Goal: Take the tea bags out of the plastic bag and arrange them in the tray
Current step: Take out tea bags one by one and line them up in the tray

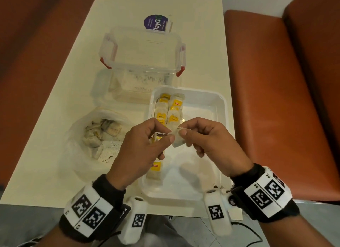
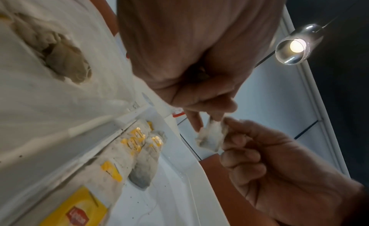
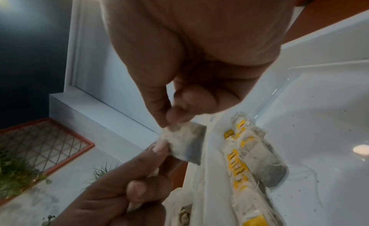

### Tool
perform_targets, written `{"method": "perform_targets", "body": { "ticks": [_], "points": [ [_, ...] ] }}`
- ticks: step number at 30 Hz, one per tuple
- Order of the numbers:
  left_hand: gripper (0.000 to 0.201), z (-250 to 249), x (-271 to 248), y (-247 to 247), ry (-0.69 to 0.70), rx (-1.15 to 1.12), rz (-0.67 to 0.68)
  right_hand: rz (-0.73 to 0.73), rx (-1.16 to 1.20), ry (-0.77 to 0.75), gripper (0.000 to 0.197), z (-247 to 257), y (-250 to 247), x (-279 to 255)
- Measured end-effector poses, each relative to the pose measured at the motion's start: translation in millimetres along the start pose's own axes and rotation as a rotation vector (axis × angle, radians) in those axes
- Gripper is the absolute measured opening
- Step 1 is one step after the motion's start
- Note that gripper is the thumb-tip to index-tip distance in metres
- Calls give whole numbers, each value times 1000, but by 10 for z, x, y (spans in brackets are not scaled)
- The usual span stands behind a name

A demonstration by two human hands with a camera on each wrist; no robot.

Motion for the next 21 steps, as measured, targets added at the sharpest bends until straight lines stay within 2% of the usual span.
{"method": "perform_targets", "body": {
  "ticks": [2, 5, 7, 10, 13, 15, 18, 21],
  "points": [
    [7, -5, -14, 32, 75, 72, -62, 15, 50, 30, 15, 9, 26, -29],
    [7, -2, -41, 96, 171, 114, -54, -17, 35, 27, 13, -8, 19, -6],
    [14, 37, -39, 80, 149, 105, -43, -31, 1, 23, 15, -19, -15, 27],
    [26, 80, 19, -43, 60, 25, -56, 8, -38, 38, 28, -9, -64, 66],
    [48, 69, 123, -74, -17, -36, 154, 122, -172, 71, 35, 19, -68, 88],
    [52, 52, 193, -54, -30, -4, 324, 188, -277, 81, 37, 62, -59, 106],
    [35, 26, 260, -13, -30, 92, 443, 224, -433, 79, 38, 151, -62, 137],
    [7, 37, 277, 24, -35, 121, 415, 210, -458, 75, 36, 203, -75, 192]
  ]
}}
Point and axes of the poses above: each hand's wrist, its own x-axis towards the middle knuckle, its own y-axis out of the palm, z = x × y, the point moved 3 cm from there along x, towards the middle knuckle, and after that the axes turned 6 degrees about x, right-handed, at the moved point
